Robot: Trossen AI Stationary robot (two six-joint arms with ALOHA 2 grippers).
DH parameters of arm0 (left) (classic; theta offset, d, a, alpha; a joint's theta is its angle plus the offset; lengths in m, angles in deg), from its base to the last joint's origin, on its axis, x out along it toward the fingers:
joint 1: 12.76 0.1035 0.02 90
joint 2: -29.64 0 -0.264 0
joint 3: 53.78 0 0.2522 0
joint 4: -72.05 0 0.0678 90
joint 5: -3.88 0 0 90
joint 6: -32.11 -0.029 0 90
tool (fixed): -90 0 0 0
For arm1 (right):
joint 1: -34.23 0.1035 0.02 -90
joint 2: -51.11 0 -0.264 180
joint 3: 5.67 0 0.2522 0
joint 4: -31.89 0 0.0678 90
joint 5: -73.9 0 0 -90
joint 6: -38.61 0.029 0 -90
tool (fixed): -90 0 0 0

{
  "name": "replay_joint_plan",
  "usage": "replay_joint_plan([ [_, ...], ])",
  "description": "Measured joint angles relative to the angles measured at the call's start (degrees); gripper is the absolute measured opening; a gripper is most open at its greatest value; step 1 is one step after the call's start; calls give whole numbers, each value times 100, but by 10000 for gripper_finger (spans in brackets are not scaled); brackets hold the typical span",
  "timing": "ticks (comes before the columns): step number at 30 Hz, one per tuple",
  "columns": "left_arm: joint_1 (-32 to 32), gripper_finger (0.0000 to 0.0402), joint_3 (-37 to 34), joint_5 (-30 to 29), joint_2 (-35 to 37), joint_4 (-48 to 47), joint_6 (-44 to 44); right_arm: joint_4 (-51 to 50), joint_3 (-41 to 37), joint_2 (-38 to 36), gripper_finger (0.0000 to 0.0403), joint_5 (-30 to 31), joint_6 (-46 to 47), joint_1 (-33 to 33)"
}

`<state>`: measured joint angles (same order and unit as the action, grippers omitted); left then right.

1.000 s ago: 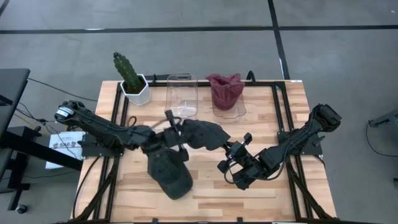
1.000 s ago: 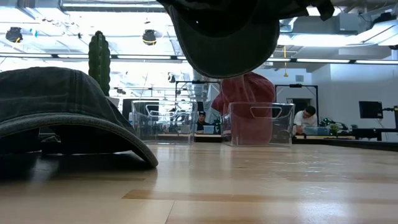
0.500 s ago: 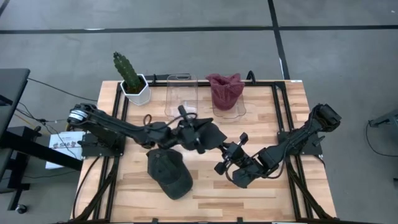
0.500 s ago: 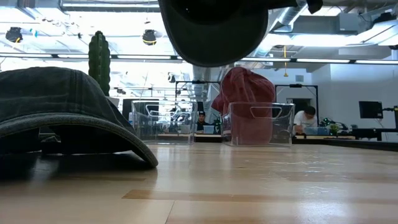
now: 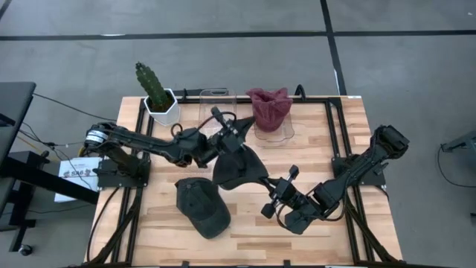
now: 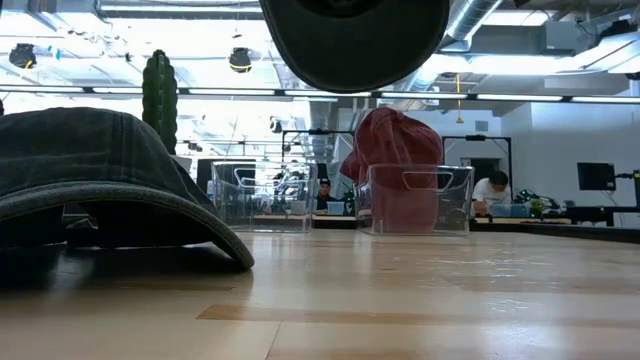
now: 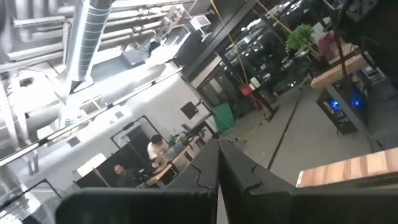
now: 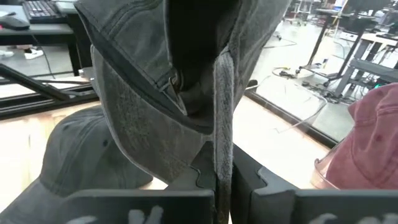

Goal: Pick & Place hat
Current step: Put the right black cap into the left transparent bin

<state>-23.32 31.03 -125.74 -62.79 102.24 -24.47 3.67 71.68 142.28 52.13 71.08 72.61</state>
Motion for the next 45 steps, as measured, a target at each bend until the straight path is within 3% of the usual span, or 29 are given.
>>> replay_joint_plan([
  [10,98,4,324,36,4,1,-172,-11,0,-2,1,151,4,-3],
  [20,-702,4,417,-466,202,34,-684,-138,-4,5,1,98,4,-61],
  [24,-1054,4,417,-850,326,-9,-470,-139,-4,5,1,211,51,-55],
  [28,-1337,4,271,-869,325,-167,138,-82,-4,5,1,254,52,-58],
  [33,-1292,4,23,-979,173,-216,-17,59,-6,5,1,268,22,-48],
  [41,-1077,5,-51,-2095,452,-109,-508,-29,-6,5,1,422,2,163],
  [45,-1161,9,-51,-2943,705,-345,-500,-123,-6,5,1,559,4,214],
])
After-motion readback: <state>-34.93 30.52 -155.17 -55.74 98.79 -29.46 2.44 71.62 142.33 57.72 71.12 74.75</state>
